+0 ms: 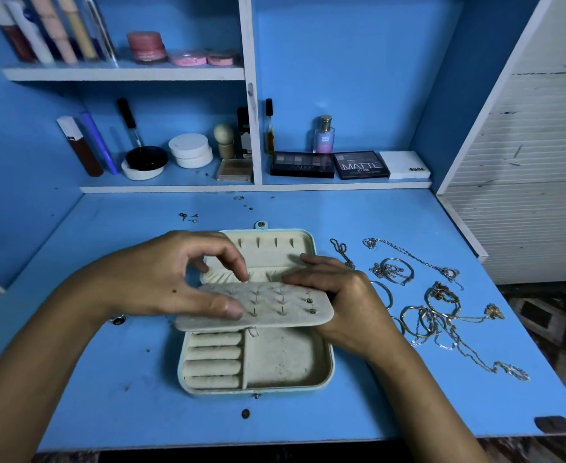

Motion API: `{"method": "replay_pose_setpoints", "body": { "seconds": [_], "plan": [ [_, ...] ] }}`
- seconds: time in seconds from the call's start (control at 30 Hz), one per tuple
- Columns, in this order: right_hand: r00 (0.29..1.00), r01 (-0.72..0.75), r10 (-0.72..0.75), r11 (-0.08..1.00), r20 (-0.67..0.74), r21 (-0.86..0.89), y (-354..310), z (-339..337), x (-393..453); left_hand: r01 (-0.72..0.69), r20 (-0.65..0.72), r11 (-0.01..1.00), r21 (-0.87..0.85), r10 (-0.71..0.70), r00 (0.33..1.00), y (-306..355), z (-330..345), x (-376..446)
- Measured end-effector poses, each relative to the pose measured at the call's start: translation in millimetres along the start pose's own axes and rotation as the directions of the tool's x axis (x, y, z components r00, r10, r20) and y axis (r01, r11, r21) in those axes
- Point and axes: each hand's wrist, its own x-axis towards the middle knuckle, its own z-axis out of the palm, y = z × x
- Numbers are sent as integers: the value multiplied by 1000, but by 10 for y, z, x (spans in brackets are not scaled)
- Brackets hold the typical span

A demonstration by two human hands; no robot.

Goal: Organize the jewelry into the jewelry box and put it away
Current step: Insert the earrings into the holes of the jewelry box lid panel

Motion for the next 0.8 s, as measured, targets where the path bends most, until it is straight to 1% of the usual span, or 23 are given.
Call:
{"method": "replay_pose_setpoints", "body": {
  "seconds": [0.07, 0.13, 0.47, 0.67, 0.8],
  "plan": [
    [1000, -4, 4, 1000, -2, 5, -6, 2, 2, -1, -29, 1000, -28, 0, 1000, -83, 39, -97],
    [1000, -8, 8, 1000, -1, 5, 2, 4, 0, -34, -59, 997, -73, 30, 998, -123, 88, -173],
    [998, -62, 62, 998, 9, 18, -15, -5, -5, -107, -214, 987, -122, 79, 974, -199, 163, -223],
    [985, -172, 171, 985, 26, 30, -103, -24, -13, -192, -321, 968, -159, 133, 938, -203, 95, -162],
    [961, -277, 275, 956, 33, 95, -132, -43, -23, -262, -447, 939, -224, 140, 884, -201, 78, -93]
  ]
}}
